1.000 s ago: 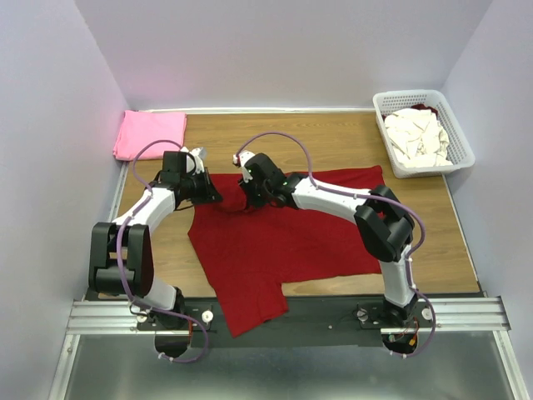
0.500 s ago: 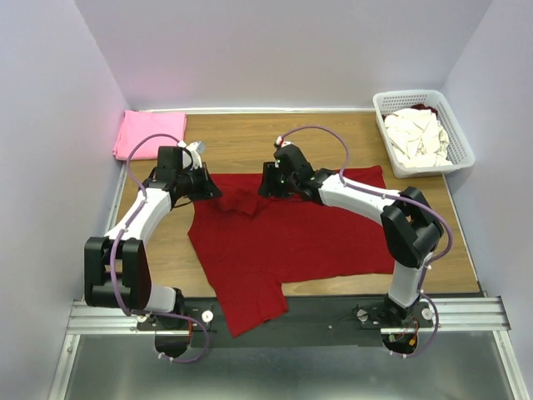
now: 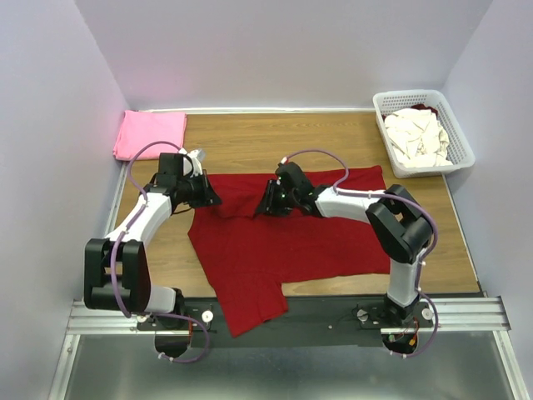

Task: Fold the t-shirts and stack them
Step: Fold the tshirt

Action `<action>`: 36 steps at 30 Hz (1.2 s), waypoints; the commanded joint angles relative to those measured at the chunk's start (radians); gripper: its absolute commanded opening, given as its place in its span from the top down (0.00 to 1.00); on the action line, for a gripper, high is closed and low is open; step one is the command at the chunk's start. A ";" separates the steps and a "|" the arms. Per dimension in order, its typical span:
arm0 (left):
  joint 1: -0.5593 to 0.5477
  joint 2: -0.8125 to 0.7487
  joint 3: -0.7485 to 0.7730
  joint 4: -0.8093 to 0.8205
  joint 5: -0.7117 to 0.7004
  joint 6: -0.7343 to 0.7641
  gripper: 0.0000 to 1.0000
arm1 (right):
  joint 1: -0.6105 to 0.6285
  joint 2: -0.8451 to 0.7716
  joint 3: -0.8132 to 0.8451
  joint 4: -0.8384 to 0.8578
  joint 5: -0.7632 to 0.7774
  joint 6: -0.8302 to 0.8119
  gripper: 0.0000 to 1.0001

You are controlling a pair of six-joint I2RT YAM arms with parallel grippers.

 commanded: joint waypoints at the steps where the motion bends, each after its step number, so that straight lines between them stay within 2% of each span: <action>1: 0.001 0.024 -0.002 0.021 -0.010 0.004 1.00 | 0.006 0.035 -0.033 0.107 -0.045 0.092 0.56; 6: 0.001 0.038 0.001 0.021 -0.029 0.012 1.00 | 0.006 0.070 -0.038 0.165 -0.066 0.118 0.57; 23: 0.001 0.043 -0.011 0.029 -0.027 0.013 1.00 | 0.006 0.115 -0.016 0.204 -0.066 0.142 0.56; 26: 0.003 0.043 -0.014 0.029 -0.029 0.009 1.00 | 0.006 0.121 -0.022 0.202 -0.068 0.138 0.72; 27: 0.001 0.038 -0.013 0.024 -0.036 0.003 1.00 | 0.004 0.117 -0.026 0.202 -0.066 0.136 0.83; 31: 0.001 0.023 0.000 -0.016 -0.087 -0.003 1.00 | 0.006 0.062 -0.049 0.190 -0.060 0.090 0.99; 36: 0.001 0.011 -0.008 -0.065 -0.113 0.006 1.00 | 0.007 0.005 -0.039 0.109 -0.045 0.017 0.99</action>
